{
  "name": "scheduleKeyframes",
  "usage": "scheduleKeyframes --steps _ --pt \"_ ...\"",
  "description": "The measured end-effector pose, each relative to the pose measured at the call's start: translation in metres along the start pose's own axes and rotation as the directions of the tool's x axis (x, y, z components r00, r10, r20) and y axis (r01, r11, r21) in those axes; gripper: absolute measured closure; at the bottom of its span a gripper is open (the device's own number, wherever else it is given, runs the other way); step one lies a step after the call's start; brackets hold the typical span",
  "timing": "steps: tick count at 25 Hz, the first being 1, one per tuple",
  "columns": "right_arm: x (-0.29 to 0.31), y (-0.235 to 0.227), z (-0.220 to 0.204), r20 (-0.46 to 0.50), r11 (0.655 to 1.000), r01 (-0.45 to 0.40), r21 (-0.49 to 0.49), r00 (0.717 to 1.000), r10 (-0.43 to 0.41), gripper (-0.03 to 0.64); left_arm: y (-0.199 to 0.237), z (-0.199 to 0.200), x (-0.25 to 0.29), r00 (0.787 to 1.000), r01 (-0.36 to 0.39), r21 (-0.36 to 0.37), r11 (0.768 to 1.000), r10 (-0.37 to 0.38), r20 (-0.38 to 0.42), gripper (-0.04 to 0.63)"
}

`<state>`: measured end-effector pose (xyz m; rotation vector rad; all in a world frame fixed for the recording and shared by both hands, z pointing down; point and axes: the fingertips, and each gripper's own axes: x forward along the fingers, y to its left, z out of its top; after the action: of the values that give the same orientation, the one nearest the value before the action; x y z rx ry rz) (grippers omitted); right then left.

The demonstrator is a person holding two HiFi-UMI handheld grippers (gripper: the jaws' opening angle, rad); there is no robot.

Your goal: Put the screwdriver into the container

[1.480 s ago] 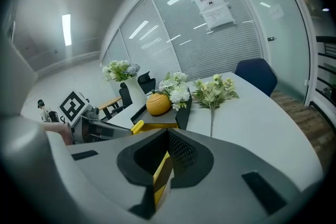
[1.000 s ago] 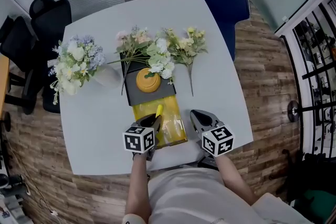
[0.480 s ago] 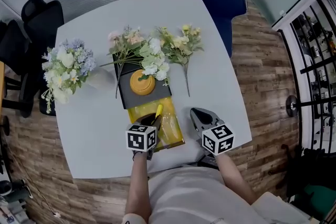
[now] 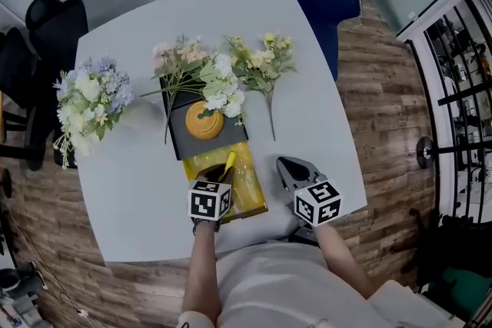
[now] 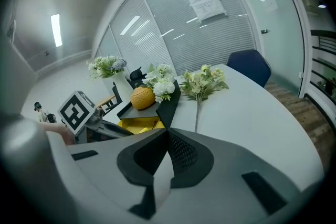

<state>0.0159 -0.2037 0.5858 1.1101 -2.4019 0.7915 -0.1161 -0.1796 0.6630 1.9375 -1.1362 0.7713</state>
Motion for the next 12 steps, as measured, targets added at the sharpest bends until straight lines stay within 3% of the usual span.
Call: scheduleKeyframes --steps 12 --pt "-0.0042 -0.0017 -0.0020 0.006 1.000 0.004 0.009 1.000 -0.004 0.601 0.0010 -0.0064 0.0056 0.999 -0.037 0.047 0.998 0.039 -0.036 0.519"
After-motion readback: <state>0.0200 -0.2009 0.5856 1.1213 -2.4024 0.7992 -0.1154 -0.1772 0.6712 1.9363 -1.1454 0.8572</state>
